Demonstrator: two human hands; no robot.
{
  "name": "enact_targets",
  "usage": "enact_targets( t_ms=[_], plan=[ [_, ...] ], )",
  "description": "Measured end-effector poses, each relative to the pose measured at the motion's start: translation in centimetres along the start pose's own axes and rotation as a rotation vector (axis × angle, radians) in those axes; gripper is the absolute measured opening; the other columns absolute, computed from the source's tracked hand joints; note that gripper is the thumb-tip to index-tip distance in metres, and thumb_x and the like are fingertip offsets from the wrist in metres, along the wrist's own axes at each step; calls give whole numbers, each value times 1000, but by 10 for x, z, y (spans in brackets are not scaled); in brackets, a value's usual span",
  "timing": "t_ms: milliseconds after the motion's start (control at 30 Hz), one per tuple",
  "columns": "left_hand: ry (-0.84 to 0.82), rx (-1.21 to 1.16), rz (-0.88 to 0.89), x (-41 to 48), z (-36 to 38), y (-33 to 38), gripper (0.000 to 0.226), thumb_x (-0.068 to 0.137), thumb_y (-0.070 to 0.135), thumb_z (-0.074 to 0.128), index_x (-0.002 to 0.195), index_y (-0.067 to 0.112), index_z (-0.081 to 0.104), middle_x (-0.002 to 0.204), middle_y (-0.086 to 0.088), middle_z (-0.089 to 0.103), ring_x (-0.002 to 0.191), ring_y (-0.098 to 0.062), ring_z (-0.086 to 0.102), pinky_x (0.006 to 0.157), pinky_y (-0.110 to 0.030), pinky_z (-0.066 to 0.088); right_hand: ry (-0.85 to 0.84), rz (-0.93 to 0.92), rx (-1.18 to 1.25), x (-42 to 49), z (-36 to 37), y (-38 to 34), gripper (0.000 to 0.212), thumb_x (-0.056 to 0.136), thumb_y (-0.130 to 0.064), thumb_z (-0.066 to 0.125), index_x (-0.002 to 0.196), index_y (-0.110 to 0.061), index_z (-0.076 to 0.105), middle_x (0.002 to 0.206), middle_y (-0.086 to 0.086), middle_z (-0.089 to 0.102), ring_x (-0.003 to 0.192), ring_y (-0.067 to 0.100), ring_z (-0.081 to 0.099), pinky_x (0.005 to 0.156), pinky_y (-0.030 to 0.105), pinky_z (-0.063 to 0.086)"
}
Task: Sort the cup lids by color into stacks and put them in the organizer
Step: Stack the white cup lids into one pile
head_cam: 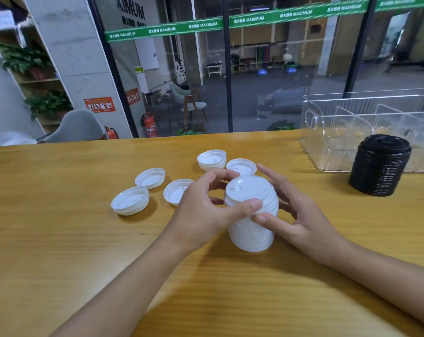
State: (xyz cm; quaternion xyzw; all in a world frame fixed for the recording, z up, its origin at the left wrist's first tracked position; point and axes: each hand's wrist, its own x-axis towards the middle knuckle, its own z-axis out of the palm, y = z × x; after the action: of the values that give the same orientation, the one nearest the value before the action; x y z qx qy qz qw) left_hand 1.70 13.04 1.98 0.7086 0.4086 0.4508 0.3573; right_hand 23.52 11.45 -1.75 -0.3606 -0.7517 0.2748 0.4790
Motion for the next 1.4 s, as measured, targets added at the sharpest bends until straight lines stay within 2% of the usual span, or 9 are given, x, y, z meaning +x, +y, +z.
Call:
enact_targets(
  t_ms=[267, 433, 567, 733, 833, 933, 1067, 1200, 1400],
  plan=[
    [-5, -36, -16, -1, 3, 1, 69, 58, 57, 90, 117, 29, 68, 119, 17, 74, 116, -3, 68, 96, -41, 59, -12, 7, 10, 1, -1, -1, 78, 85, -71, 70, 153, -53, 38, 150, -21, 57, 141, 9, 55, 109, 21, 47],
    [-14, -58, -6, -1, 1, 1, 68, 60, 57, 89, 118, 28, 69, 120, 17, 74, 117, -3, 68, 92, -33, 59, -6, -4, -10, 0, -1, -2, 73, 87, -68, 69, 152, -45, 44, 146, -22, 59, 138, 8, 57, 110, 24, 48],
    [-38, -81, 1, -2, -2, 1, 62, 64, 53, 88, 118, 27, 70, 122, 18, 74, 116, -4, 69, 87, -25, 57, -11, -1, -28, -1, -2, -2, 68, 89, -52, 72, 150, -40, 45, 143, -20, 63, 136, 10, 59, 110, 30, 50],
    [-31, -89, 7, -2, -1, -2, 66, 61, 53, 89, 119, 26, 69, 122, 17, 74, 118, -4, 68, 83, -21, 56, -12, 4, -25, -1, -2, -3, 64, 91, -46, 72, 149, -39, 46, 140, -24, 64, 136, 8, 58, 108, 24, 50],
    [-40, -66, 20, -2, 1, -3, 66, 63, 54, 87, 121, 29, 69, 123, 17, 73, 120, -4, 66, 84, -26, 58, -12, 7, -31, -1, -2, -3, 62, 92, -42, 74, 148, -41, 47, 138, -25, 64, 135, 7, 59, 104, 20, 50],
    [-53, -38, 29, -2, 3, -3, 66, 66, 56, 84, 126, 34, 70, 127, 17, 68, 124, -4, 63, 91, -33, 60, 8, 5, -33, -1, -3, -5, 62, 87, -51, 73, 145, -48, 50, 135, -25, 65, 131, 6, 61, 100, 18, 53],
    [-65, -30, 22, -2, 3, -2, 66, 66, 57, 83, 127, 36, 71, 129, 18, 66, 126, -3, 62, 96, -37, 59, 37, -1, -47, -1, -4, -6, 65, 83, -57, 76, 144, -47, 53, 134, -26, 66, 128, 4, 64, 95, 18, 55],
    [-73, -17, 18, -2, 3, -2, 67, 65, 57, 83, 128, 36, 70, 130, 19, 66, 126, -2, 61, 95, -36, 60, 48, -9, -64, -1, -4, -7, 71, 82, -72, 72, 145, -44, 53, 133, -26, 67, 127, 5, 65, 93, 20, 57],
    [-85, -5, 14, -1, 4, 0, 68, 65, 57, 82, 128, 35, 69, 128, 19, 65, 125, -1, 61, 94, -38, 61, 38, -7, -81, -1, -4, -8, 72, 83, -74, 69, 146, -43, 51, 135, -25, 66, 127, 6, 64, 94, 18, 56]
  ],
)
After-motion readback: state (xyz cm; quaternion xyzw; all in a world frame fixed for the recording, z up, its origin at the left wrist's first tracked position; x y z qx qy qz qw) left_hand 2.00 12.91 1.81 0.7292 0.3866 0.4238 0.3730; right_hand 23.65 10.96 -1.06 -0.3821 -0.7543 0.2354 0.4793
